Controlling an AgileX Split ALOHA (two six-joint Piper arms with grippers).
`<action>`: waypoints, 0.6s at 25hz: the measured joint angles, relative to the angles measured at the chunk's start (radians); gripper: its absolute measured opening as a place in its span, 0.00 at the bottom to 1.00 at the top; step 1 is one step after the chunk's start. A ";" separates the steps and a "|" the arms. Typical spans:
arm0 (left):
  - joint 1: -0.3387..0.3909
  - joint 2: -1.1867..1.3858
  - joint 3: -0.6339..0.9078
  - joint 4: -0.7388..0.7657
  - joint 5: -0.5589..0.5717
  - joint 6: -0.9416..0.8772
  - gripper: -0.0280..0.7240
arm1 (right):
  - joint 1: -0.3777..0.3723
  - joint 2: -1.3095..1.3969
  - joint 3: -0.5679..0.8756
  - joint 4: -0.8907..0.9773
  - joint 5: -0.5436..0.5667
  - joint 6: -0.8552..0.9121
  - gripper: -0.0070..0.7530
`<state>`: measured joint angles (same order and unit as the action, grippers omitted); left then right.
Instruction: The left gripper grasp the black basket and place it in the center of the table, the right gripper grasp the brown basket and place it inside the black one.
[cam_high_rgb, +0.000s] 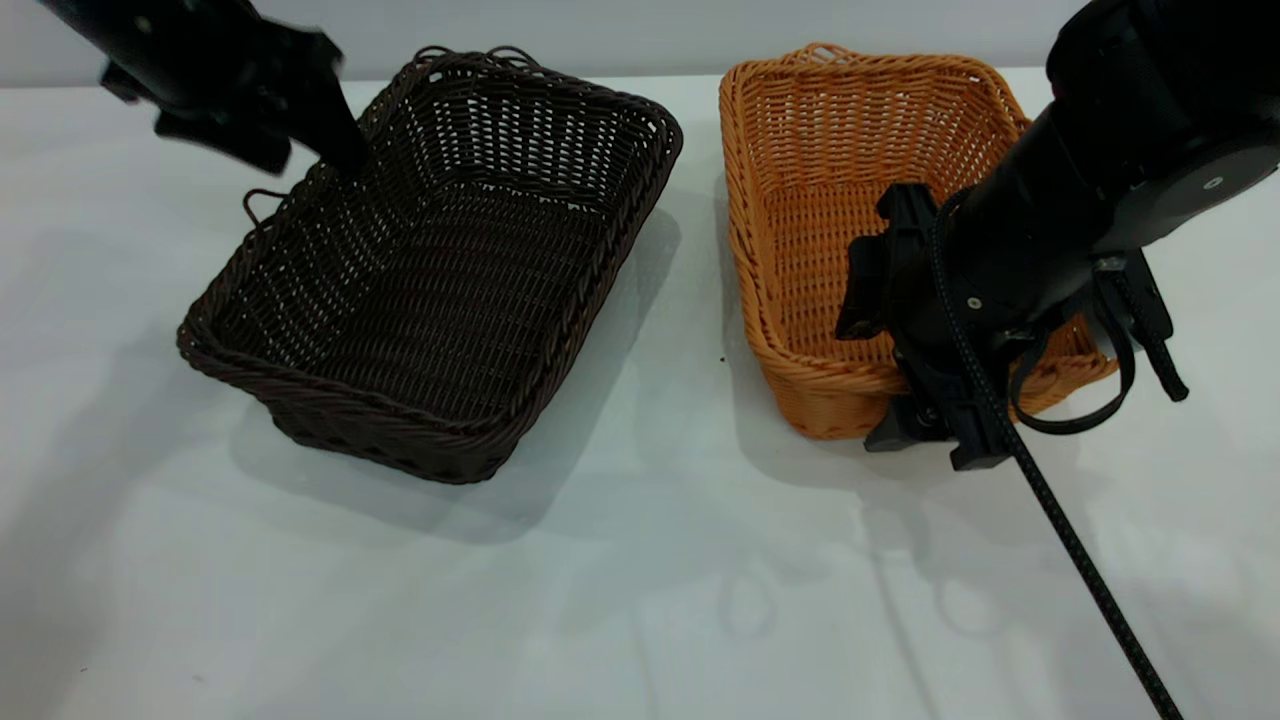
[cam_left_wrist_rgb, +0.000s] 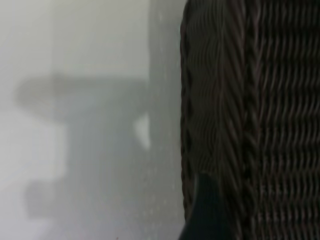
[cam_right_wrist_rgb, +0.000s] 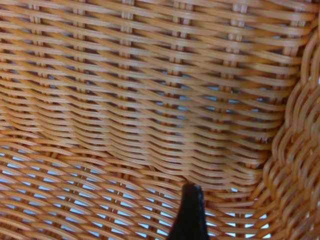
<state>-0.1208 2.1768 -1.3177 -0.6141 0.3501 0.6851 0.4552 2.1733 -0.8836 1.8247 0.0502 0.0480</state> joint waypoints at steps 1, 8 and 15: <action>-0.004 0.013 0.000 0.013 -0.006 -0.010 0.69 | 0.000 0.000 0.000 0.000 0.000 0.000 0.75; -0.006 0.104 0.000 0.031 -0.065 -0.036 0.67 | 0.000 0.007 0.000 0.000 0.000 -0.001 0.73; -0.012 0.148 -0.007 0.030 -0.104 -0.038 0.40 | 0.000 0.014 0.000 0.000 0.009 -0.001 0.48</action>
<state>-0.1333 2.3252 -1.3242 -0.5841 0.2459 0.6467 0.4552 2.1875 -0.8836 1.8247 0.0589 0.0469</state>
